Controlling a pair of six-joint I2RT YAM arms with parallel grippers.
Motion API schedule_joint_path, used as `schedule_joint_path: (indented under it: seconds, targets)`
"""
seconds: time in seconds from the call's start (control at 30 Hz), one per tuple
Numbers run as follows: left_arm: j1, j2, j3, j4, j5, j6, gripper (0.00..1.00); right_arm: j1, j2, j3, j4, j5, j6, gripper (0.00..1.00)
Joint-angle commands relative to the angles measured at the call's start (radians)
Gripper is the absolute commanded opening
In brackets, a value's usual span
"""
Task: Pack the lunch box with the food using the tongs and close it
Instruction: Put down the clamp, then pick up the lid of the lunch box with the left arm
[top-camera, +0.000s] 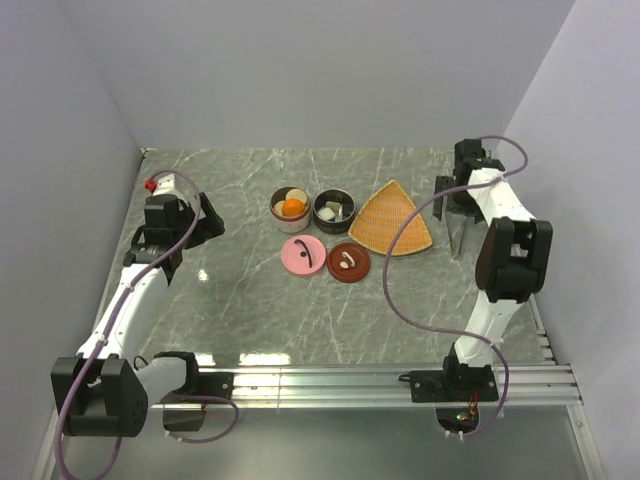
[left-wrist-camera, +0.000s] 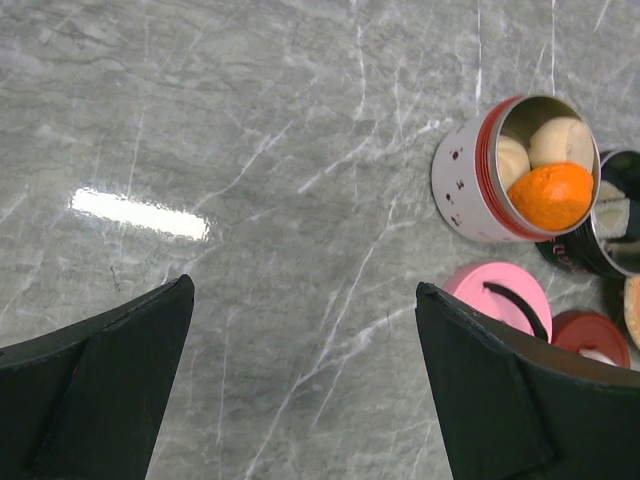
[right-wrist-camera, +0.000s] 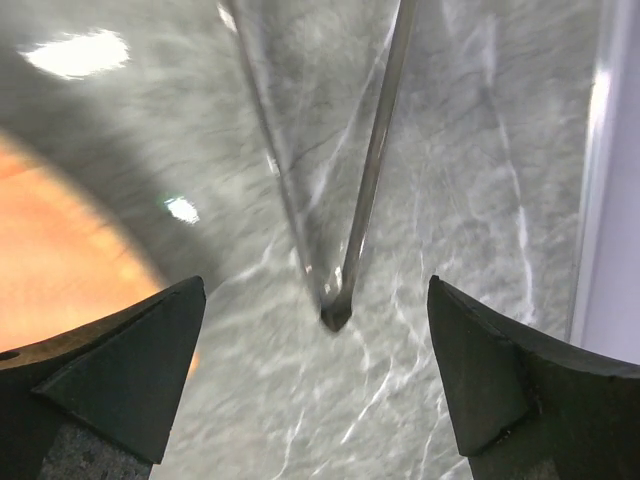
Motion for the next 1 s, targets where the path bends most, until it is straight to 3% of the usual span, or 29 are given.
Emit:
schedule_joint_path:
  seconds: [0.0,0.1,0.33,0.53,0.73,0.97]
  targets:
    - [-0.017,-0.027,0.047,-0.026,0.051,0.045,0.99,0.000,-0.181,-0.014,0.058,-0.070,0.018,0.98]
    - [-0.085,-0.031,0.060,-0.053,0.056,0.060,0.99,0.007,-0.266,-0.055,0.075,-0.110,0.026,0.97]
    - [-0.367,0.035,0.139,-0.130,0.071,0.039,0.97,0.044,-0.372,-0.153,0.132,-0.230,0.088,0.93]
    - [-0.539,0.186,0.227,-0.161,0.059,-0.013,0.93,0.216,-0.415,-0.247,0.201,-0.256,0.125,0.91]
    - [-0.613,0.334,0.261,-0.150,0.083,-0.073,0.89,0.336,-0.435,-0.263,0.224,-0.293,0.162,0.90]
    - [-0.631,0.414,0.248,-0.028,0.109,-0.128,0.86,0.356,-0.465,-0.210,0.183,-0.290,0.116,0.90]
